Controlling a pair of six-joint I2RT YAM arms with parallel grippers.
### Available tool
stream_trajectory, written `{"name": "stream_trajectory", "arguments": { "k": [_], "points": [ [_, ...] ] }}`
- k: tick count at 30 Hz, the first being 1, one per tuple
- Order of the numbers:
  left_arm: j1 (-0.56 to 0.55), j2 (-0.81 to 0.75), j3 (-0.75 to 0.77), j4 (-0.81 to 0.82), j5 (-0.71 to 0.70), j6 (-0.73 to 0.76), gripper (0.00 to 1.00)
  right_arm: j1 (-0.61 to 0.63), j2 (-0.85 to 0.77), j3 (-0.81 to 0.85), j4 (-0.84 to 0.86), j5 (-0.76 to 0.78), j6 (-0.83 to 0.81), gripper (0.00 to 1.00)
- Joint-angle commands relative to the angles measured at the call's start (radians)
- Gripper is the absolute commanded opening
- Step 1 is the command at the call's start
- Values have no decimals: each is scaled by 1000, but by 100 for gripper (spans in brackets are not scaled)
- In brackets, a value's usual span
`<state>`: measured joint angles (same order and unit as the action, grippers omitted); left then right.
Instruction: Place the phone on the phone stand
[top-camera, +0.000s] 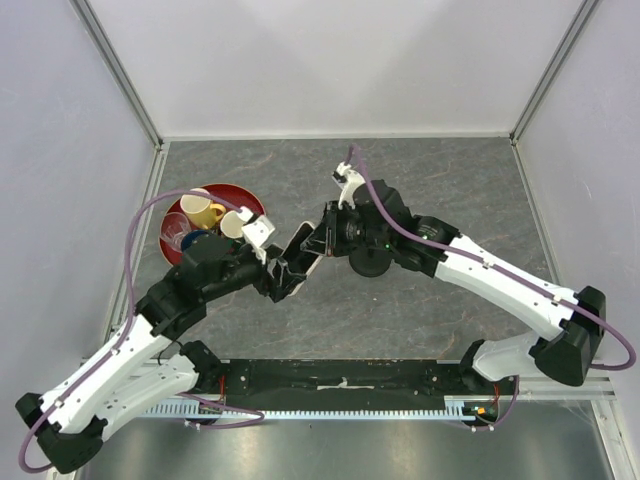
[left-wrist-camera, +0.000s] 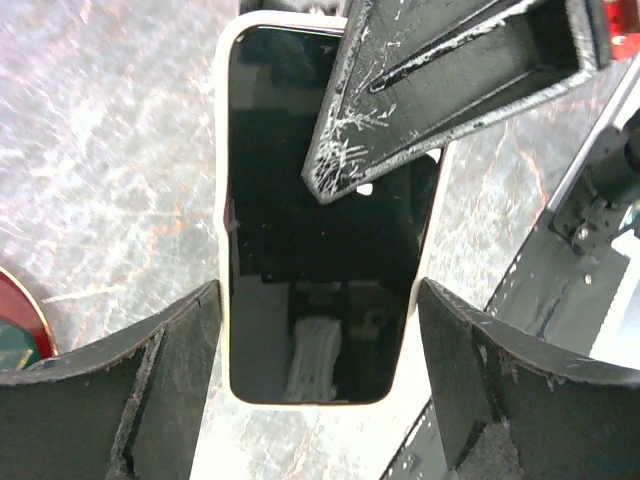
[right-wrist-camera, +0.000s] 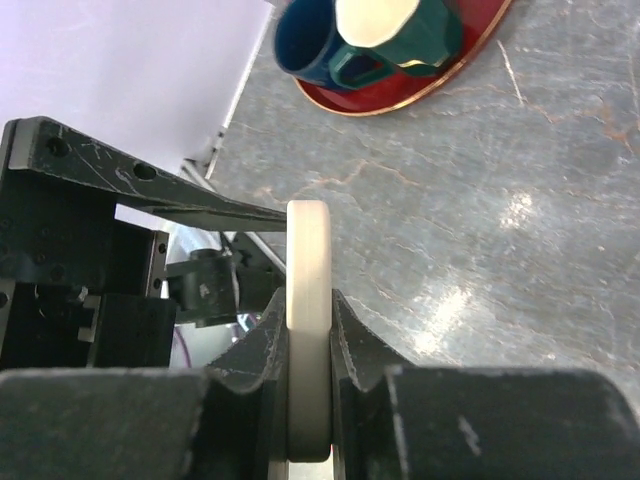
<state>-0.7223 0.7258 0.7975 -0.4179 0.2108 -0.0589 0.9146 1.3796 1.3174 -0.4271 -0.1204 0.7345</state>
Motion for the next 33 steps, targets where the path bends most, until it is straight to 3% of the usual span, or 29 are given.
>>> {"name": "stream_trajectory", "arguments": {
  "k": [1, 7, 10, 14, 20, 22, 23, 26, 33],
  "points": [
    [3, -138, 0, 143, -115, -48, 82, -80, -88, -69, 126, -71, -52, 0],
    [3, -290, -55, 192, -440, -110, 82, -175, -200, -161, 223, -130, 2, 0],
    [3, -374, -80, 183, -632, -134, 82, -238, -217, -197, 277, -243, 64, 0],
    [4, -419, -83, 156, -793, -147, 83, -318, -220, -273, 570, -468, 231, 0],
    [3, -405, -80, 151, -791, -163, 83, -384, -217, -345, 972, -676, 512, 0],
    [3, -399, -77, 148, -786, -170, 82, -402, -200, -391, 1130, -731, 682, 0],
    [3, -399, -77, 149, -781, -170, 83, -423, -191, -409, 1329, -737, 763, 0],
    [3, -394, -78, 151, -774, -165, 83, -454, -153, -460, 1636, -739, 986, 0],
    [3, -361, -72, 148, -728, -157, 83, -500, -152, -472, 1628, -746, 984, 0]
  ]
}}
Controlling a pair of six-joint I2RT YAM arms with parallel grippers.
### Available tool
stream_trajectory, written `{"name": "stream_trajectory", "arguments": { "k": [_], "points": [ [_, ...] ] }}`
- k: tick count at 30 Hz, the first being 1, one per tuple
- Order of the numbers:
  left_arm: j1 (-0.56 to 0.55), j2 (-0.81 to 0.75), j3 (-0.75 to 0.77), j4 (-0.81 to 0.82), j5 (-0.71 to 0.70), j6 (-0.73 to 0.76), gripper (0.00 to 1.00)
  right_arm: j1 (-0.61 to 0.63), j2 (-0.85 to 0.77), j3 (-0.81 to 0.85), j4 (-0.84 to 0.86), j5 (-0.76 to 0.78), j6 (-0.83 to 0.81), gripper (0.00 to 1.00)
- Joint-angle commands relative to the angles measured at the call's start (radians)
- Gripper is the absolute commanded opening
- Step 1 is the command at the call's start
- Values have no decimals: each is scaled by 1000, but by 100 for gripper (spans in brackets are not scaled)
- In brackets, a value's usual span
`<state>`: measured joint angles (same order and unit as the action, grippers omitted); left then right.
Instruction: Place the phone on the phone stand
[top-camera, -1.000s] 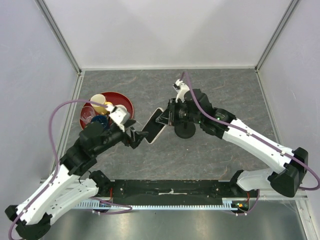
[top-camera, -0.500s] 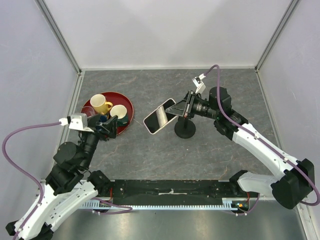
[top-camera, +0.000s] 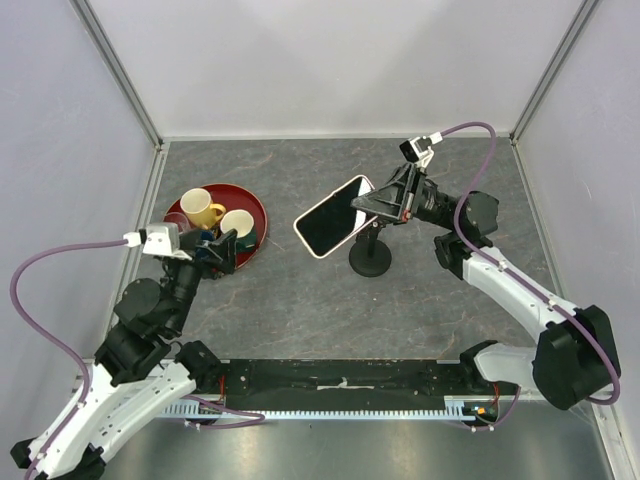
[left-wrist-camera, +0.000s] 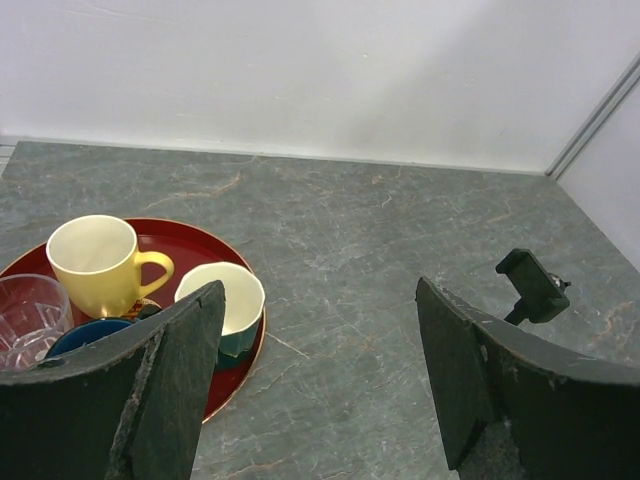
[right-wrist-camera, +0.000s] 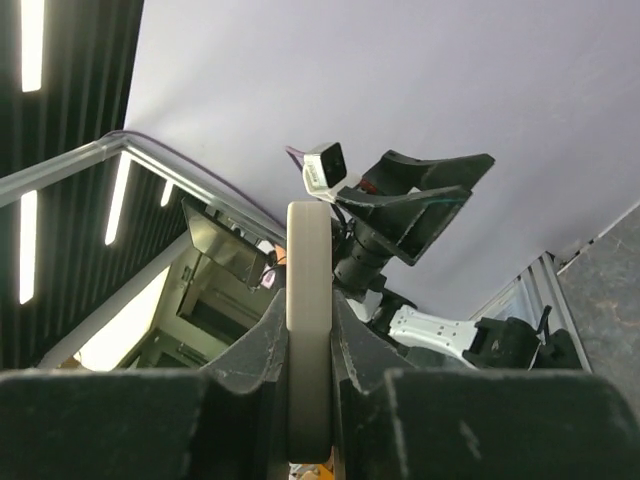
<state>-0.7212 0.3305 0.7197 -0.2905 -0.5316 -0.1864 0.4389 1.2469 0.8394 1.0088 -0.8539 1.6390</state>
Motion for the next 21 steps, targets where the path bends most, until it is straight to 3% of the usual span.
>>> {"name": "stream_trajectory", "arguments": {
  "k": [1, 3, 4, 5, 7, 9, 13, 16, 19, 21],
  "points": [
    [2, 44, 6, 22, 27, -30, 84, -29, -52, 9, 45, -11, 37, 0],
    [3, 96, 18, 22, 83, -27, 87, -43, -107, 62, -245, 39, -247, 0],
    [2, 119, 23, 16, 141, -28, 87, -43, -162, 107, -646, 80, -407, 0],
    [2, 178, 39, 13, 172, -31, 87, -43, -181, 160, -835, 152, -649, 0],
    [2, 247, 64, 10, 284, -47, 87, -48, -213, 260, -1103, 310, -775, 0],
    [2, 371, 112, 8, 375, -50, 87, -57, -243, 271, -1141, 369, -818, 0],
    [3, 625, 256, -38, 603, -32, 75, -71, -293, 289, -1269, 510, -902, 0],
    [2, 769, 365, -24, 740, 16, 75, -71, -336, 326, -1375, 646, -1001, 0],
    [3, 907, 440, -44, 914, 154, 79, -71, -382, 357, -1441, 714, -1090, 0],
    [2, 955, 455, -39, 900, 263, 79, -71, -414, 363, -1469, 728, -1126, 0]
  ]
}}
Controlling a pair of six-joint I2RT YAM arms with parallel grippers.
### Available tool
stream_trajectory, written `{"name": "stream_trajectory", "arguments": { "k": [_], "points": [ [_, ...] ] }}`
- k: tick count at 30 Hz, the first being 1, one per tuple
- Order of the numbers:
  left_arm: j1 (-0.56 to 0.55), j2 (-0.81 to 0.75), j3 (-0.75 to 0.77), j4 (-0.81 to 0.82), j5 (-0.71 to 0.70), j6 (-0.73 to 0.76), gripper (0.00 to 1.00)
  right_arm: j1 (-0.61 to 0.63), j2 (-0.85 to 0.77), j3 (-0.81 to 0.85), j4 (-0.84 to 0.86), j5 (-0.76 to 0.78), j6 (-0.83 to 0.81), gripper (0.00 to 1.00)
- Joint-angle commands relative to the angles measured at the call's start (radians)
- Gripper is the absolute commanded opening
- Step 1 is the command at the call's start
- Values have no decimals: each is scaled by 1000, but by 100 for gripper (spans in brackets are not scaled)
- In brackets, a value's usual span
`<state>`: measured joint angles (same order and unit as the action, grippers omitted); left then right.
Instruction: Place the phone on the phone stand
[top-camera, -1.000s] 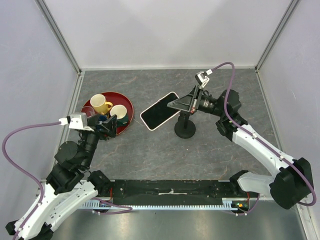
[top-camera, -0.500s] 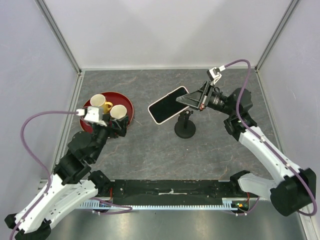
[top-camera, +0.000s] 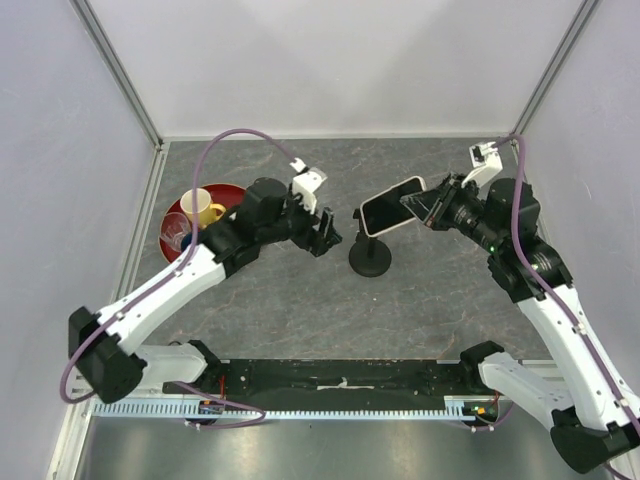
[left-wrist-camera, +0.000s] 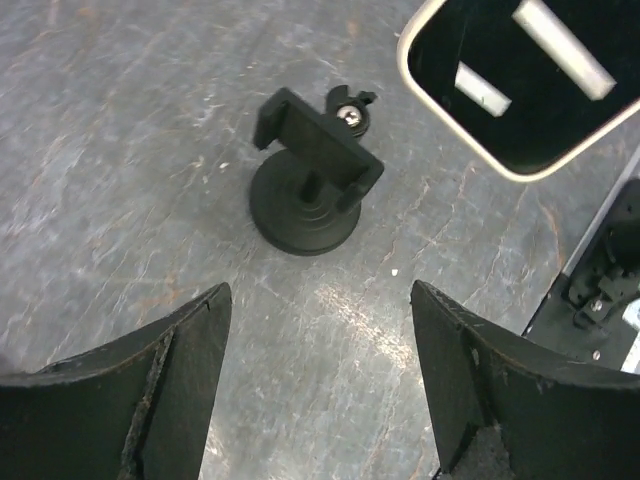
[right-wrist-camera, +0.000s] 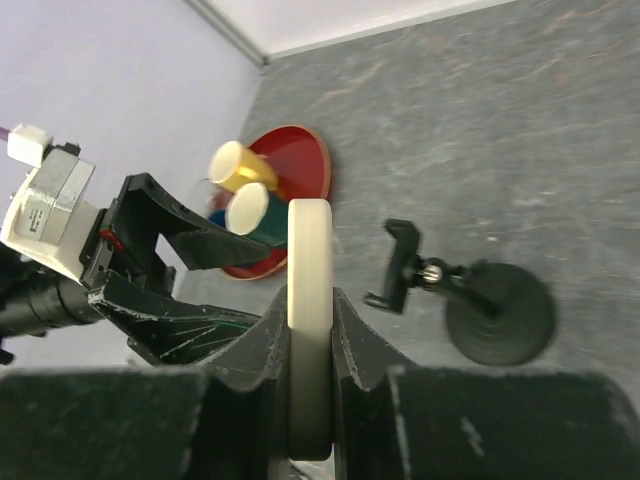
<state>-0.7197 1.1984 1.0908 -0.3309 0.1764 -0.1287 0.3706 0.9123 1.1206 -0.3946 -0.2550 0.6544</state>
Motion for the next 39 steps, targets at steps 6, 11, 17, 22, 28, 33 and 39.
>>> {"name": "stream_trajectory", "arguments": {
  "k": [6, 11, 17, 22, 28, 33, 39],
  "points": [
    [63, 138, 47, 110, 252, 402, 79, -2, -151, 41, -93, 157, -226, 0],
    [307, 277, 173, 88, 740, 290, 77, -2, -177, 36, -118, 148, -275, 0],
    [385, 392, 279, 104, 905, 297, 74, -2, -222, 42, -136, 140, -312, 0],
    [385, 429, 190, 298, 865, 339, 65, -2, -240, 50, -148, 135, -329, 0],
    [362, 455, 97, 541, 819, 406, 57, -2, -251, 65, -161, 126, -329, 0],
    [327, 527, 147, 533, 850, 446, 40, -2, -253, 73, -170, 132, -338, 0],
    [301, 586, 218, 509, 910, 443, 49, -2, -236, 82, -171, 145, -357, 0]
  ]
}}
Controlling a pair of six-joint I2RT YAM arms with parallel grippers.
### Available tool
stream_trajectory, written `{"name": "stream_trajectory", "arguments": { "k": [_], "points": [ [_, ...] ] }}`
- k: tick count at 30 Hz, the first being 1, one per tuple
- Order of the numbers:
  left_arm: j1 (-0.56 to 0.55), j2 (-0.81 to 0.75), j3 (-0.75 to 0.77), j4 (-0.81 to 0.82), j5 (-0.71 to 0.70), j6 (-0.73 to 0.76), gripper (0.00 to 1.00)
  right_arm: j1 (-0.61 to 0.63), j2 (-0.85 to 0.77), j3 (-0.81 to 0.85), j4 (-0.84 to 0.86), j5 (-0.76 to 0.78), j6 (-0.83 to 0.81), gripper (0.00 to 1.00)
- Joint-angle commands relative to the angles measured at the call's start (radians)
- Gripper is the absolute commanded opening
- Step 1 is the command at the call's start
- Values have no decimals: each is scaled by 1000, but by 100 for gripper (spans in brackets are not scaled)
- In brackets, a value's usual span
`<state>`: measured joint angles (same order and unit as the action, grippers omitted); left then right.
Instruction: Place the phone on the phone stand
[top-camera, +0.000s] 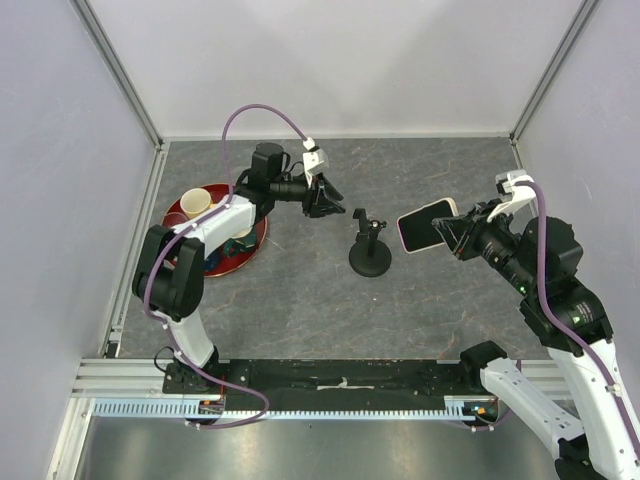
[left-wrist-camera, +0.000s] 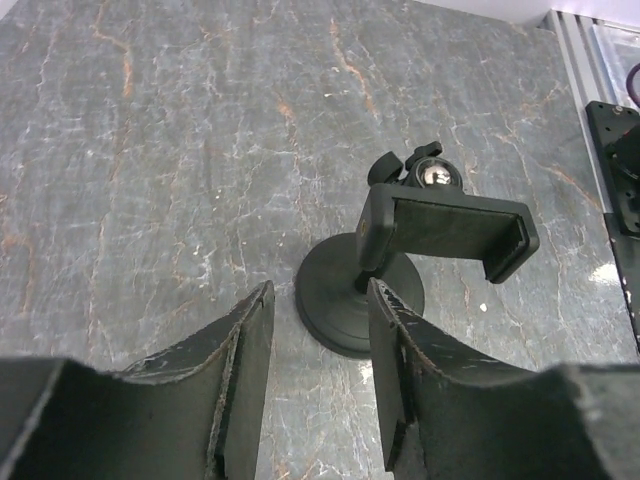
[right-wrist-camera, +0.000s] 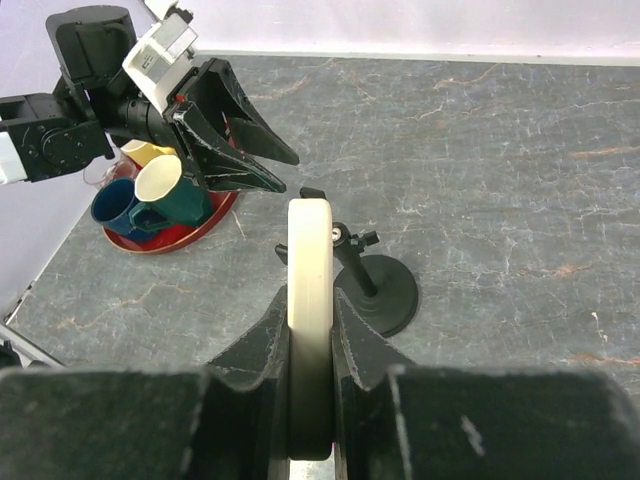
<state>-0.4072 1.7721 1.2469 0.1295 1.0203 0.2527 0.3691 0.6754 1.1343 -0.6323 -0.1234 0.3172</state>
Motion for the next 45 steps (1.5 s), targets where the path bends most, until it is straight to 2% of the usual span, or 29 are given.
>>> {"name": "stream_trajectory", "arguments": {
  "k": [1, 7, 24, 26, 27, 29, 30, 32, 35, 36, 38, 39, 42, 45],
  "points": [
    [-15, 13, 62, 53, 69, 62, 49, -1, 4, 73, 68, 11, -20, 0],
    [-38, 36, 57, 65, 87, 50, 43, -1, 12, 81, 69, 11, -23, 0],
    [-93, 59, 40, 87, 60, 54, 42, -2, -13, 79, 63, 16, -7, 0],
    [-97, 50, 29, 87, 41, 60, 32, -1, -16, 79, 60, 13, -4, 0],
    [-99, 35, 10, 90, 14, 57, 22, -1, -16, 78, 62, 10, -3, 0],
    [-105, 14, -12, 96, -18, 53, 12, -1, -16, 74, 57, 13, -6, 0],
    [-108, 3, -33, 98, -66, 24, 3, -1, -17, 71, 54, 18, -13, 0],
    [-116, -37, -62, 128, -139, -44, 2, -1, -13, 62, 51, 37, -29, 0],
    [-177, -109, -139, 148, -346, -154, 2, -1, 15, 58, 40, 22, -82, 0],
    [-202, -129, -182, 145, -514, -191, 2, -1, 30, 65, 30, 19, -98, 0],
    [-279, -183, -222, 148, -674, -234, 2, -1, 78, 90, -3, 5, -136, 0],
    [-298, -195, -259, 151, -794, -304, 2, -1, 94, 96, -10, -46, -160, 0],
    [-349, -221, -261, 89, -952, -462, 2, -1, 159, 123, -36, -125, -228, 0],
    [-372, -217, -224, -42, -999, -553, 2, -2, 193, 131, -23, -220, -299, 0]
  ]
}}
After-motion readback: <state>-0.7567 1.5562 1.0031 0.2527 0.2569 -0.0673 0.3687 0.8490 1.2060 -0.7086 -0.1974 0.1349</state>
